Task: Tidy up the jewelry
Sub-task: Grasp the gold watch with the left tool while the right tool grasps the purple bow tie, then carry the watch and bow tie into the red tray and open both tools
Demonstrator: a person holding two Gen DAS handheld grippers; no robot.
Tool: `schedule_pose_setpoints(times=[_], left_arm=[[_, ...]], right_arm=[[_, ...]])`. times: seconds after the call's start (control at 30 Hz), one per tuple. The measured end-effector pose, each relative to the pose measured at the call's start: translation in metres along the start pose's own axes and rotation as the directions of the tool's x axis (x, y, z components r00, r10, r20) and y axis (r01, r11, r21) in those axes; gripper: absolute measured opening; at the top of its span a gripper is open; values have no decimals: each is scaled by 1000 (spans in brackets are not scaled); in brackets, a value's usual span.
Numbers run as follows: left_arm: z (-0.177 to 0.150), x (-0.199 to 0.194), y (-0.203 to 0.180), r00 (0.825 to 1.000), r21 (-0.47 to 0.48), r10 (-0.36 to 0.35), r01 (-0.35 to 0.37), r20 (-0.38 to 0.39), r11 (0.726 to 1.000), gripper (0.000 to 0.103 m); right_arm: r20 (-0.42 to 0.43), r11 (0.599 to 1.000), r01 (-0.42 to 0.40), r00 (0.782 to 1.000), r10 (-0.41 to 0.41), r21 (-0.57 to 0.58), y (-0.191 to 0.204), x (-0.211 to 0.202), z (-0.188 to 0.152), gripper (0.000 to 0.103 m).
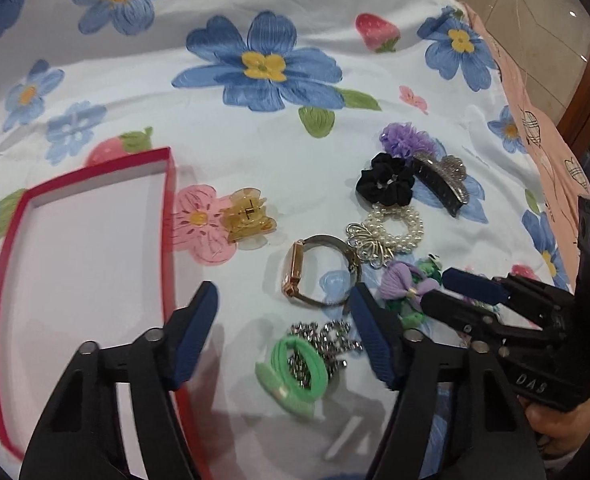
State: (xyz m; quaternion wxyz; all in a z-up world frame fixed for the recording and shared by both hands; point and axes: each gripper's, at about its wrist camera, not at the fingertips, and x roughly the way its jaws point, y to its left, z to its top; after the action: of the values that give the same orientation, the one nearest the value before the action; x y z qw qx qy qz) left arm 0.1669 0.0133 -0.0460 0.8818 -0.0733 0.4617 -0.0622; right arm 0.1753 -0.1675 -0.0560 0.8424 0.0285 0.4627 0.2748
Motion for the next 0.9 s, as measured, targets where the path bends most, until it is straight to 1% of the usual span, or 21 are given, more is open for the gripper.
schedule_pose_setpoints(times=[0.1,0.17,0.23,0.27,0.33,0.37,0.43,0.5,0.7,0.8,0.9], left_arm=[[6,17,0,999,7,-9,10,-33,1000,62],[8,26,-2,999,23,-8,10,-51,1000,58],[9,34,-4,997,32,-10,12,-72,999,48],[10,38,-3,997,32,-14,17,-81,999,45],[13,46,-3,995,29,-12,15,-97,999,33],[14,51,-2,994,27,-18,21,-111,999,30],[14,56,-4,992,32,-17,22,-127,999,18],[14,57,-7,992,42,-21,26,-126,999,13],[11,43,-3,993,5,-65,66,-95,998,11],[9,30,1,994,-17,-79,78,-72,997,9],[8,14,7,995,-38,-90,88,-44,995,9]], right_arm=[[-28,1000,0,1000,0,7,-4,12,1,39],[-41,1000,-9,999,10,14,-7,18,1,28],[-48,999,-25,999,26,21,-10,21,1,26],[-47,999,-30,998,31,25,-11,22,1,23],[-48,998,-45,998,47,36,-13,22,1,18],[-45,998,-51,998,53,43,-14,22,1,17],[-37,998,-51,998,53,47,-15,20,0,16],[-32,997,-52,998,54,49,-15,18,-1,16],[8,997,-47,999,46,65,-17,5,2,15],[28,997,-49,999,47,66,-14,-3,6,15],[40,997,-52,998,50,59,-9,-9,10,15]])
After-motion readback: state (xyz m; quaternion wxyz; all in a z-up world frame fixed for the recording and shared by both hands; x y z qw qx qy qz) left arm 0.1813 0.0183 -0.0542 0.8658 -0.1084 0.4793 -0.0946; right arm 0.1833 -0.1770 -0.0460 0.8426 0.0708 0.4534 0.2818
